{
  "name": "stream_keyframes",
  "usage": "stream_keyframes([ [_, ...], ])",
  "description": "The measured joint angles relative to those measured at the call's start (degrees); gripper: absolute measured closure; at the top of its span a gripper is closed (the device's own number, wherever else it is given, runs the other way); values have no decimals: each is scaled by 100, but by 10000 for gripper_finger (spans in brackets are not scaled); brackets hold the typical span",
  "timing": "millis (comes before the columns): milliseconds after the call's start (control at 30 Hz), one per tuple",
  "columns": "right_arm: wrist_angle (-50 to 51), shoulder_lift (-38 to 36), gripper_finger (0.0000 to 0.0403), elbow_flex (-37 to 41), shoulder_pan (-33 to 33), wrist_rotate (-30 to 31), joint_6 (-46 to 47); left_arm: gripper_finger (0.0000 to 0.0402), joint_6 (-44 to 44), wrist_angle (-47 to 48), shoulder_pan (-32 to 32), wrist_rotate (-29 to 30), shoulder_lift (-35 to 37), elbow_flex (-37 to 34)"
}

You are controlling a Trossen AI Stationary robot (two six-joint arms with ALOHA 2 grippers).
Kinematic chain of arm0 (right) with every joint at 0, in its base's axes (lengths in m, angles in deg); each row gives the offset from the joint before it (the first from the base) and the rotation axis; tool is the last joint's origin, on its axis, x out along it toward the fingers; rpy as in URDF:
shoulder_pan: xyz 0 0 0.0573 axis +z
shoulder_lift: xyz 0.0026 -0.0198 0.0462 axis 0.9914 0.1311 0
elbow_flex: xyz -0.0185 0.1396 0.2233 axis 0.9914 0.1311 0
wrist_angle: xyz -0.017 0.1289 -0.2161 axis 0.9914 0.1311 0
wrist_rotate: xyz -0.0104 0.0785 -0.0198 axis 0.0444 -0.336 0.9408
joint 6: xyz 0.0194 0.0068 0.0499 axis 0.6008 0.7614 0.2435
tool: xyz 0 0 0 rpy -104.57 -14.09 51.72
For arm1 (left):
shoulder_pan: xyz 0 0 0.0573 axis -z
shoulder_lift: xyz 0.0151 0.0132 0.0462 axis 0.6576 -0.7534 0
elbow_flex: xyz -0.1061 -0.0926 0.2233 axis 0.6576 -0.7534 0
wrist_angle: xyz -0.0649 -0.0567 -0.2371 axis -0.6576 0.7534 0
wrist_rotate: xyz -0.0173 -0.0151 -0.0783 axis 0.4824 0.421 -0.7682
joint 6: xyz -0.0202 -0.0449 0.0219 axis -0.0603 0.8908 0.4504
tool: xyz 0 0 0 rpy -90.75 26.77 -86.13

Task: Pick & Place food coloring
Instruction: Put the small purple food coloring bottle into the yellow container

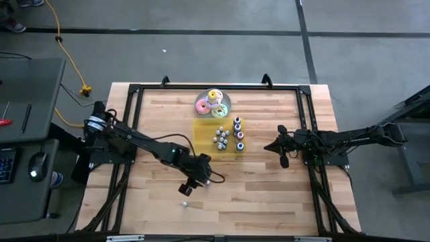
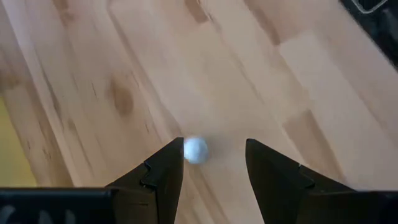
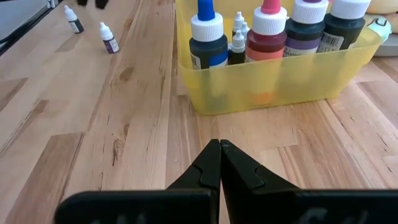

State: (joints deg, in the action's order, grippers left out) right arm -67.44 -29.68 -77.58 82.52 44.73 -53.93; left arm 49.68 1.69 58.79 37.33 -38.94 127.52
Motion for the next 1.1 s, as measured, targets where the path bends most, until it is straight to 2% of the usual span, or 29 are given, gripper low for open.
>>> stream_keyframes([
  [100, -6, 4, 402, 0, -1, 0, 0, 234, -137, 5, -2, 128, -40, -182],
  [367, -27, 4, 402, 2, 0, 0, 0, 234, -331, -792, -7, 382, -39, -670],
  [733, -35, 4, 402, 0, 0, 0, 0, 234, -607, -1459, -9, 381, -79, -857],
  [900, -38, 4, 402, 1, -1, 0, 0, 234, -606, -1803, -9, 177, -244, -853],
  [1100, -37, 4, 402, 0, -2, 0, 0, 234, -606, -1801, -7, 136, -263, -853],
])
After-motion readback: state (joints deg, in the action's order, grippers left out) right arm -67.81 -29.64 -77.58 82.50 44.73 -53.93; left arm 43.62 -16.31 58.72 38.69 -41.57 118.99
